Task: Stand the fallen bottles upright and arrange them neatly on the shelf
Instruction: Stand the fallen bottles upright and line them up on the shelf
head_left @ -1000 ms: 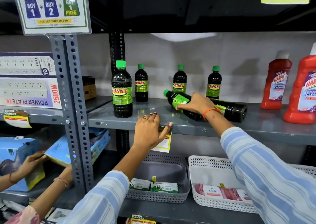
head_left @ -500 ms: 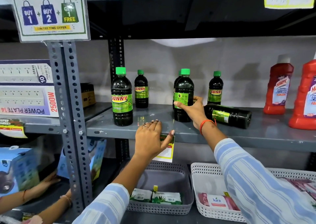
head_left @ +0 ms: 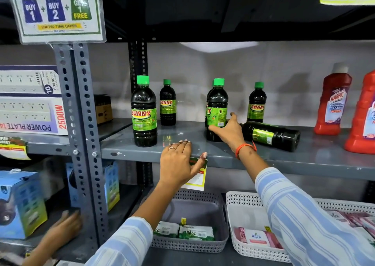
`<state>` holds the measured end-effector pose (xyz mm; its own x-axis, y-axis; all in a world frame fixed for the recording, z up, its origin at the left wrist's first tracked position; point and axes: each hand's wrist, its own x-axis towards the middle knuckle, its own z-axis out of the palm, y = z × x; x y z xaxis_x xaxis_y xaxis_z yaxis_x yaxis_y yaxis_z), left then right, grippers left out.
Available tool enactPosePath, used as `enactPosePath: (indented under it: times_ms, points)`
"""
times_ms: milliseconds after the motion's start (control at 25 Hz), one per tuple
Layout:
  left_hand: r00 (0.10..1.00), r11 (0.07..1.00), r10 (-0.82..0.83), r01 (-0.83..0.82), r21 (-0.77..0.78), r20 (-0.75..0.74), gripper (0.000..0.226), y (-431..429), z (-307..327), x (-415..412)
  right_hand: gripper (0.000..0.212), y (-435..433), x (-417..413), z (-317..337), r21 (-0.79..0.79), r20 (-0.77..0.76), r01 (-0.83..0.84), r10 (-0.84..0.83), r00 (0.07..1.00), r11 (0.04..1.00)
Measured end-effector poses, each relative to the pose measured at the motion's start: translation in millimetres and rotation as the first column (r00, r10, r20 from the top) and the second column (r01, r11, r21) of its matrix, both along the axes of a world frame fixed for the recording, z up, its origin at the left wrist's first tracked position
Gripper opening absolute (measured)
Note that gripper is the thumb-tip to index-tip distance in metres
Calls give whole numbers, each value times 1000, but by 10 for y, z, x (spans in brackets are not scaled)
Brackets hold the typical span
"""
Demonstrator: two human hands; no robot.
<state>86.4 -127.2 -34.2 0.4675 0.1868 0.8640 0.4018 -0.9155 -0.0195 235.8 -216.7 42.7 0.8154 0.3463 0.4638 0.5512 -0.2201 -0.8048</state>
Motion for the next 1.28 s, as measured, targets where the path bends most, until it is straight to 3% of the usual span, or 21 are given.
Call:
enactPosePath:
  times_ms: [80, 280, 440, 600, 960, 1280]
  points:
    - [1000, 1000, 6, -6, 1, -3, 72, -2, 4, 1, 79, -3, -21, -9, -8, -26, -36, 36, 999, 999]
    - [1000, 1000, 7, -7, -3, 10, 77, -5, -2, 1, 77, 36, 36, -38, -12, -14, -16, 15, 1000, 1000]
    - [1000, 1000, 4, -4, 4, 21, 73, -21, -1, -1, 62, 42, 42, -26, 13, -99, -72, 73, 992, 997]
    - [1000, 1000, 5, -5, -4, 13, 64, -27, -2, -1, 79, 27, 39, -34, -6, -97, -77, 76, 992, 997]
    - [1000, 999, 9, -9, -40, -22, 64, -42, 17, -16, 35, -71, 24, -12, 52, -156, -252, 257, 954, 966]
    - [999, 999, 2, -4, -44, -44, 67, -37, 10, -14, 26, -390, -250, 9, 71, -188, -446, 451, 872, 892]
